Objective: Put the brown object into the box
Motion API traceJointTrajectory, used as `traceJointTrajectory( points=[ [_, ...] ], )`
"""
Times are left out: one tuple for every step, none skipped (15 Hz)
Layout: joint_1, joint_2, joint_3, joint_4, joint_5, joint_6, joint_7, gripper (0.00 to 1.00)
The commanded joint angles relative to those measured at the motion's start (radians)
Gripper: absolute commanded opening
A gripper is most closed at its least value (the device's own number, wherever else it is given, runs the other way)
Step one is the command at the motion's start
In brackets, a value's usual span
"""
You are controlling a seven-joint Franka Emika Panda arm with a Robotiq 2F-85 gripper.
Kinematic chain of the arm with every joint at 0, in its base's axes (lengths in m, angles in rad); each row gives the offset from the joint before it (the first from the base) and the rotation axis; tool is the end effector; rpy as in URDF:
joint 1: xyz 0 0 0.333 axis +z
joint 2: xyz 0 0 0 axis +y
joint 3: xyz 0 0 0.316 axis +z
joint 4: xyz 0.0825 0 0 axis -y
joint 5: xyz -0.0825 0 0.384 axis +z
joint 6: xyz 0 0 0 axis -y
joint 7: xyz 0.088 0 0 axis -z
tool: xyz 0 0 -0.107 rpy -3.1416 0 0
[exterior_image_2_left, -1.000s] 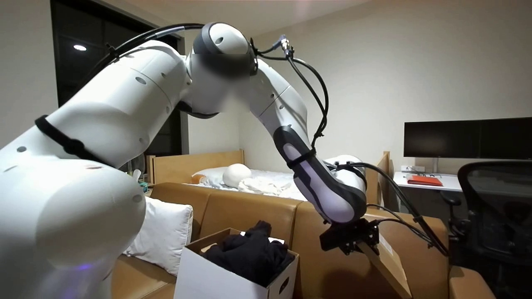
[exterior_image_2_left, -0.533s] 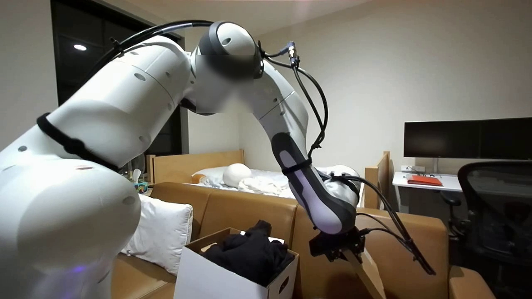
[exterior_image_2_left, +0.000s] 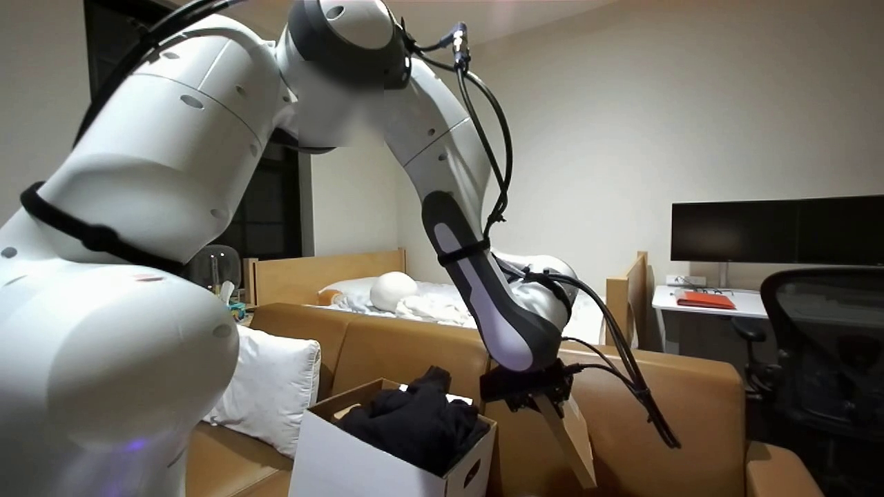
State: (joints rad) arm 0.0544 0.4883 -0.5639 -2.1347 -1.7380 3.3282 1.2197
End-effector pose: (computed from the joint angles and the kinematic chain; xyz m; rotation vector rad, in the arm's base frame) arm 0.5000 -0.1606 0.2061 2.7478 0.2610 0.6302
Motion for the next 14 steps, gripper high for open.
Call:
traceJointTrajectory(
  points=[
    [0.019, -0.089, 0.021, -0.008, -0.051, -0.021, -0.023, 0.07],
    [0.037, -0.155, 0.028, -0.016, -0.073, -0.042, -0.028, 0.07],
    [0.071, -0.205, 0.016, -0.037, -0.093, -0.061, -0.032, 0.07],
    [0.086, -0.243, 0.017, -0.023, -0.105, -0.056, -0.030, 0.07],
    [0.108, -0.282, 0.019, -0.012, -0.117, -0.063, -0.029, 0.07],
    [0.127, -0.332, 0.022, -0.005, -0.131, -0.067, -0.029, 0.07],
    [0.000, -0.396, 0.175, -0.030, -0.001, -0.109, -0.205, 0.07],
    [0.132, -0.384, 0.065, 0.017, -0.118, -0.086, -0.069, 0.07],
    [0.125, -0.374, 0.090, 0.012, -0.098, -0.093, -0.117, 0.07],
    [0.139, -0.354, 0.084, -0.004, -0.090, -0.084, -0.142, 0.07],
    [0.152, -0.326, 0.078, -0.029, -0.083, -0.075, -0.181, 0.07],
    [0.169, -0.306, 0.082, -0.051, -0.073, -0.095, -0.190, 0.07],
    [0.184, -0.278, 0.083, -0.075, -0.062, -0.101, -0.201, 0.07],
    [0.198, -0.251, 0.080, -0.094, -0.058, -0.095, -0.219, 0.07]
  ],
)
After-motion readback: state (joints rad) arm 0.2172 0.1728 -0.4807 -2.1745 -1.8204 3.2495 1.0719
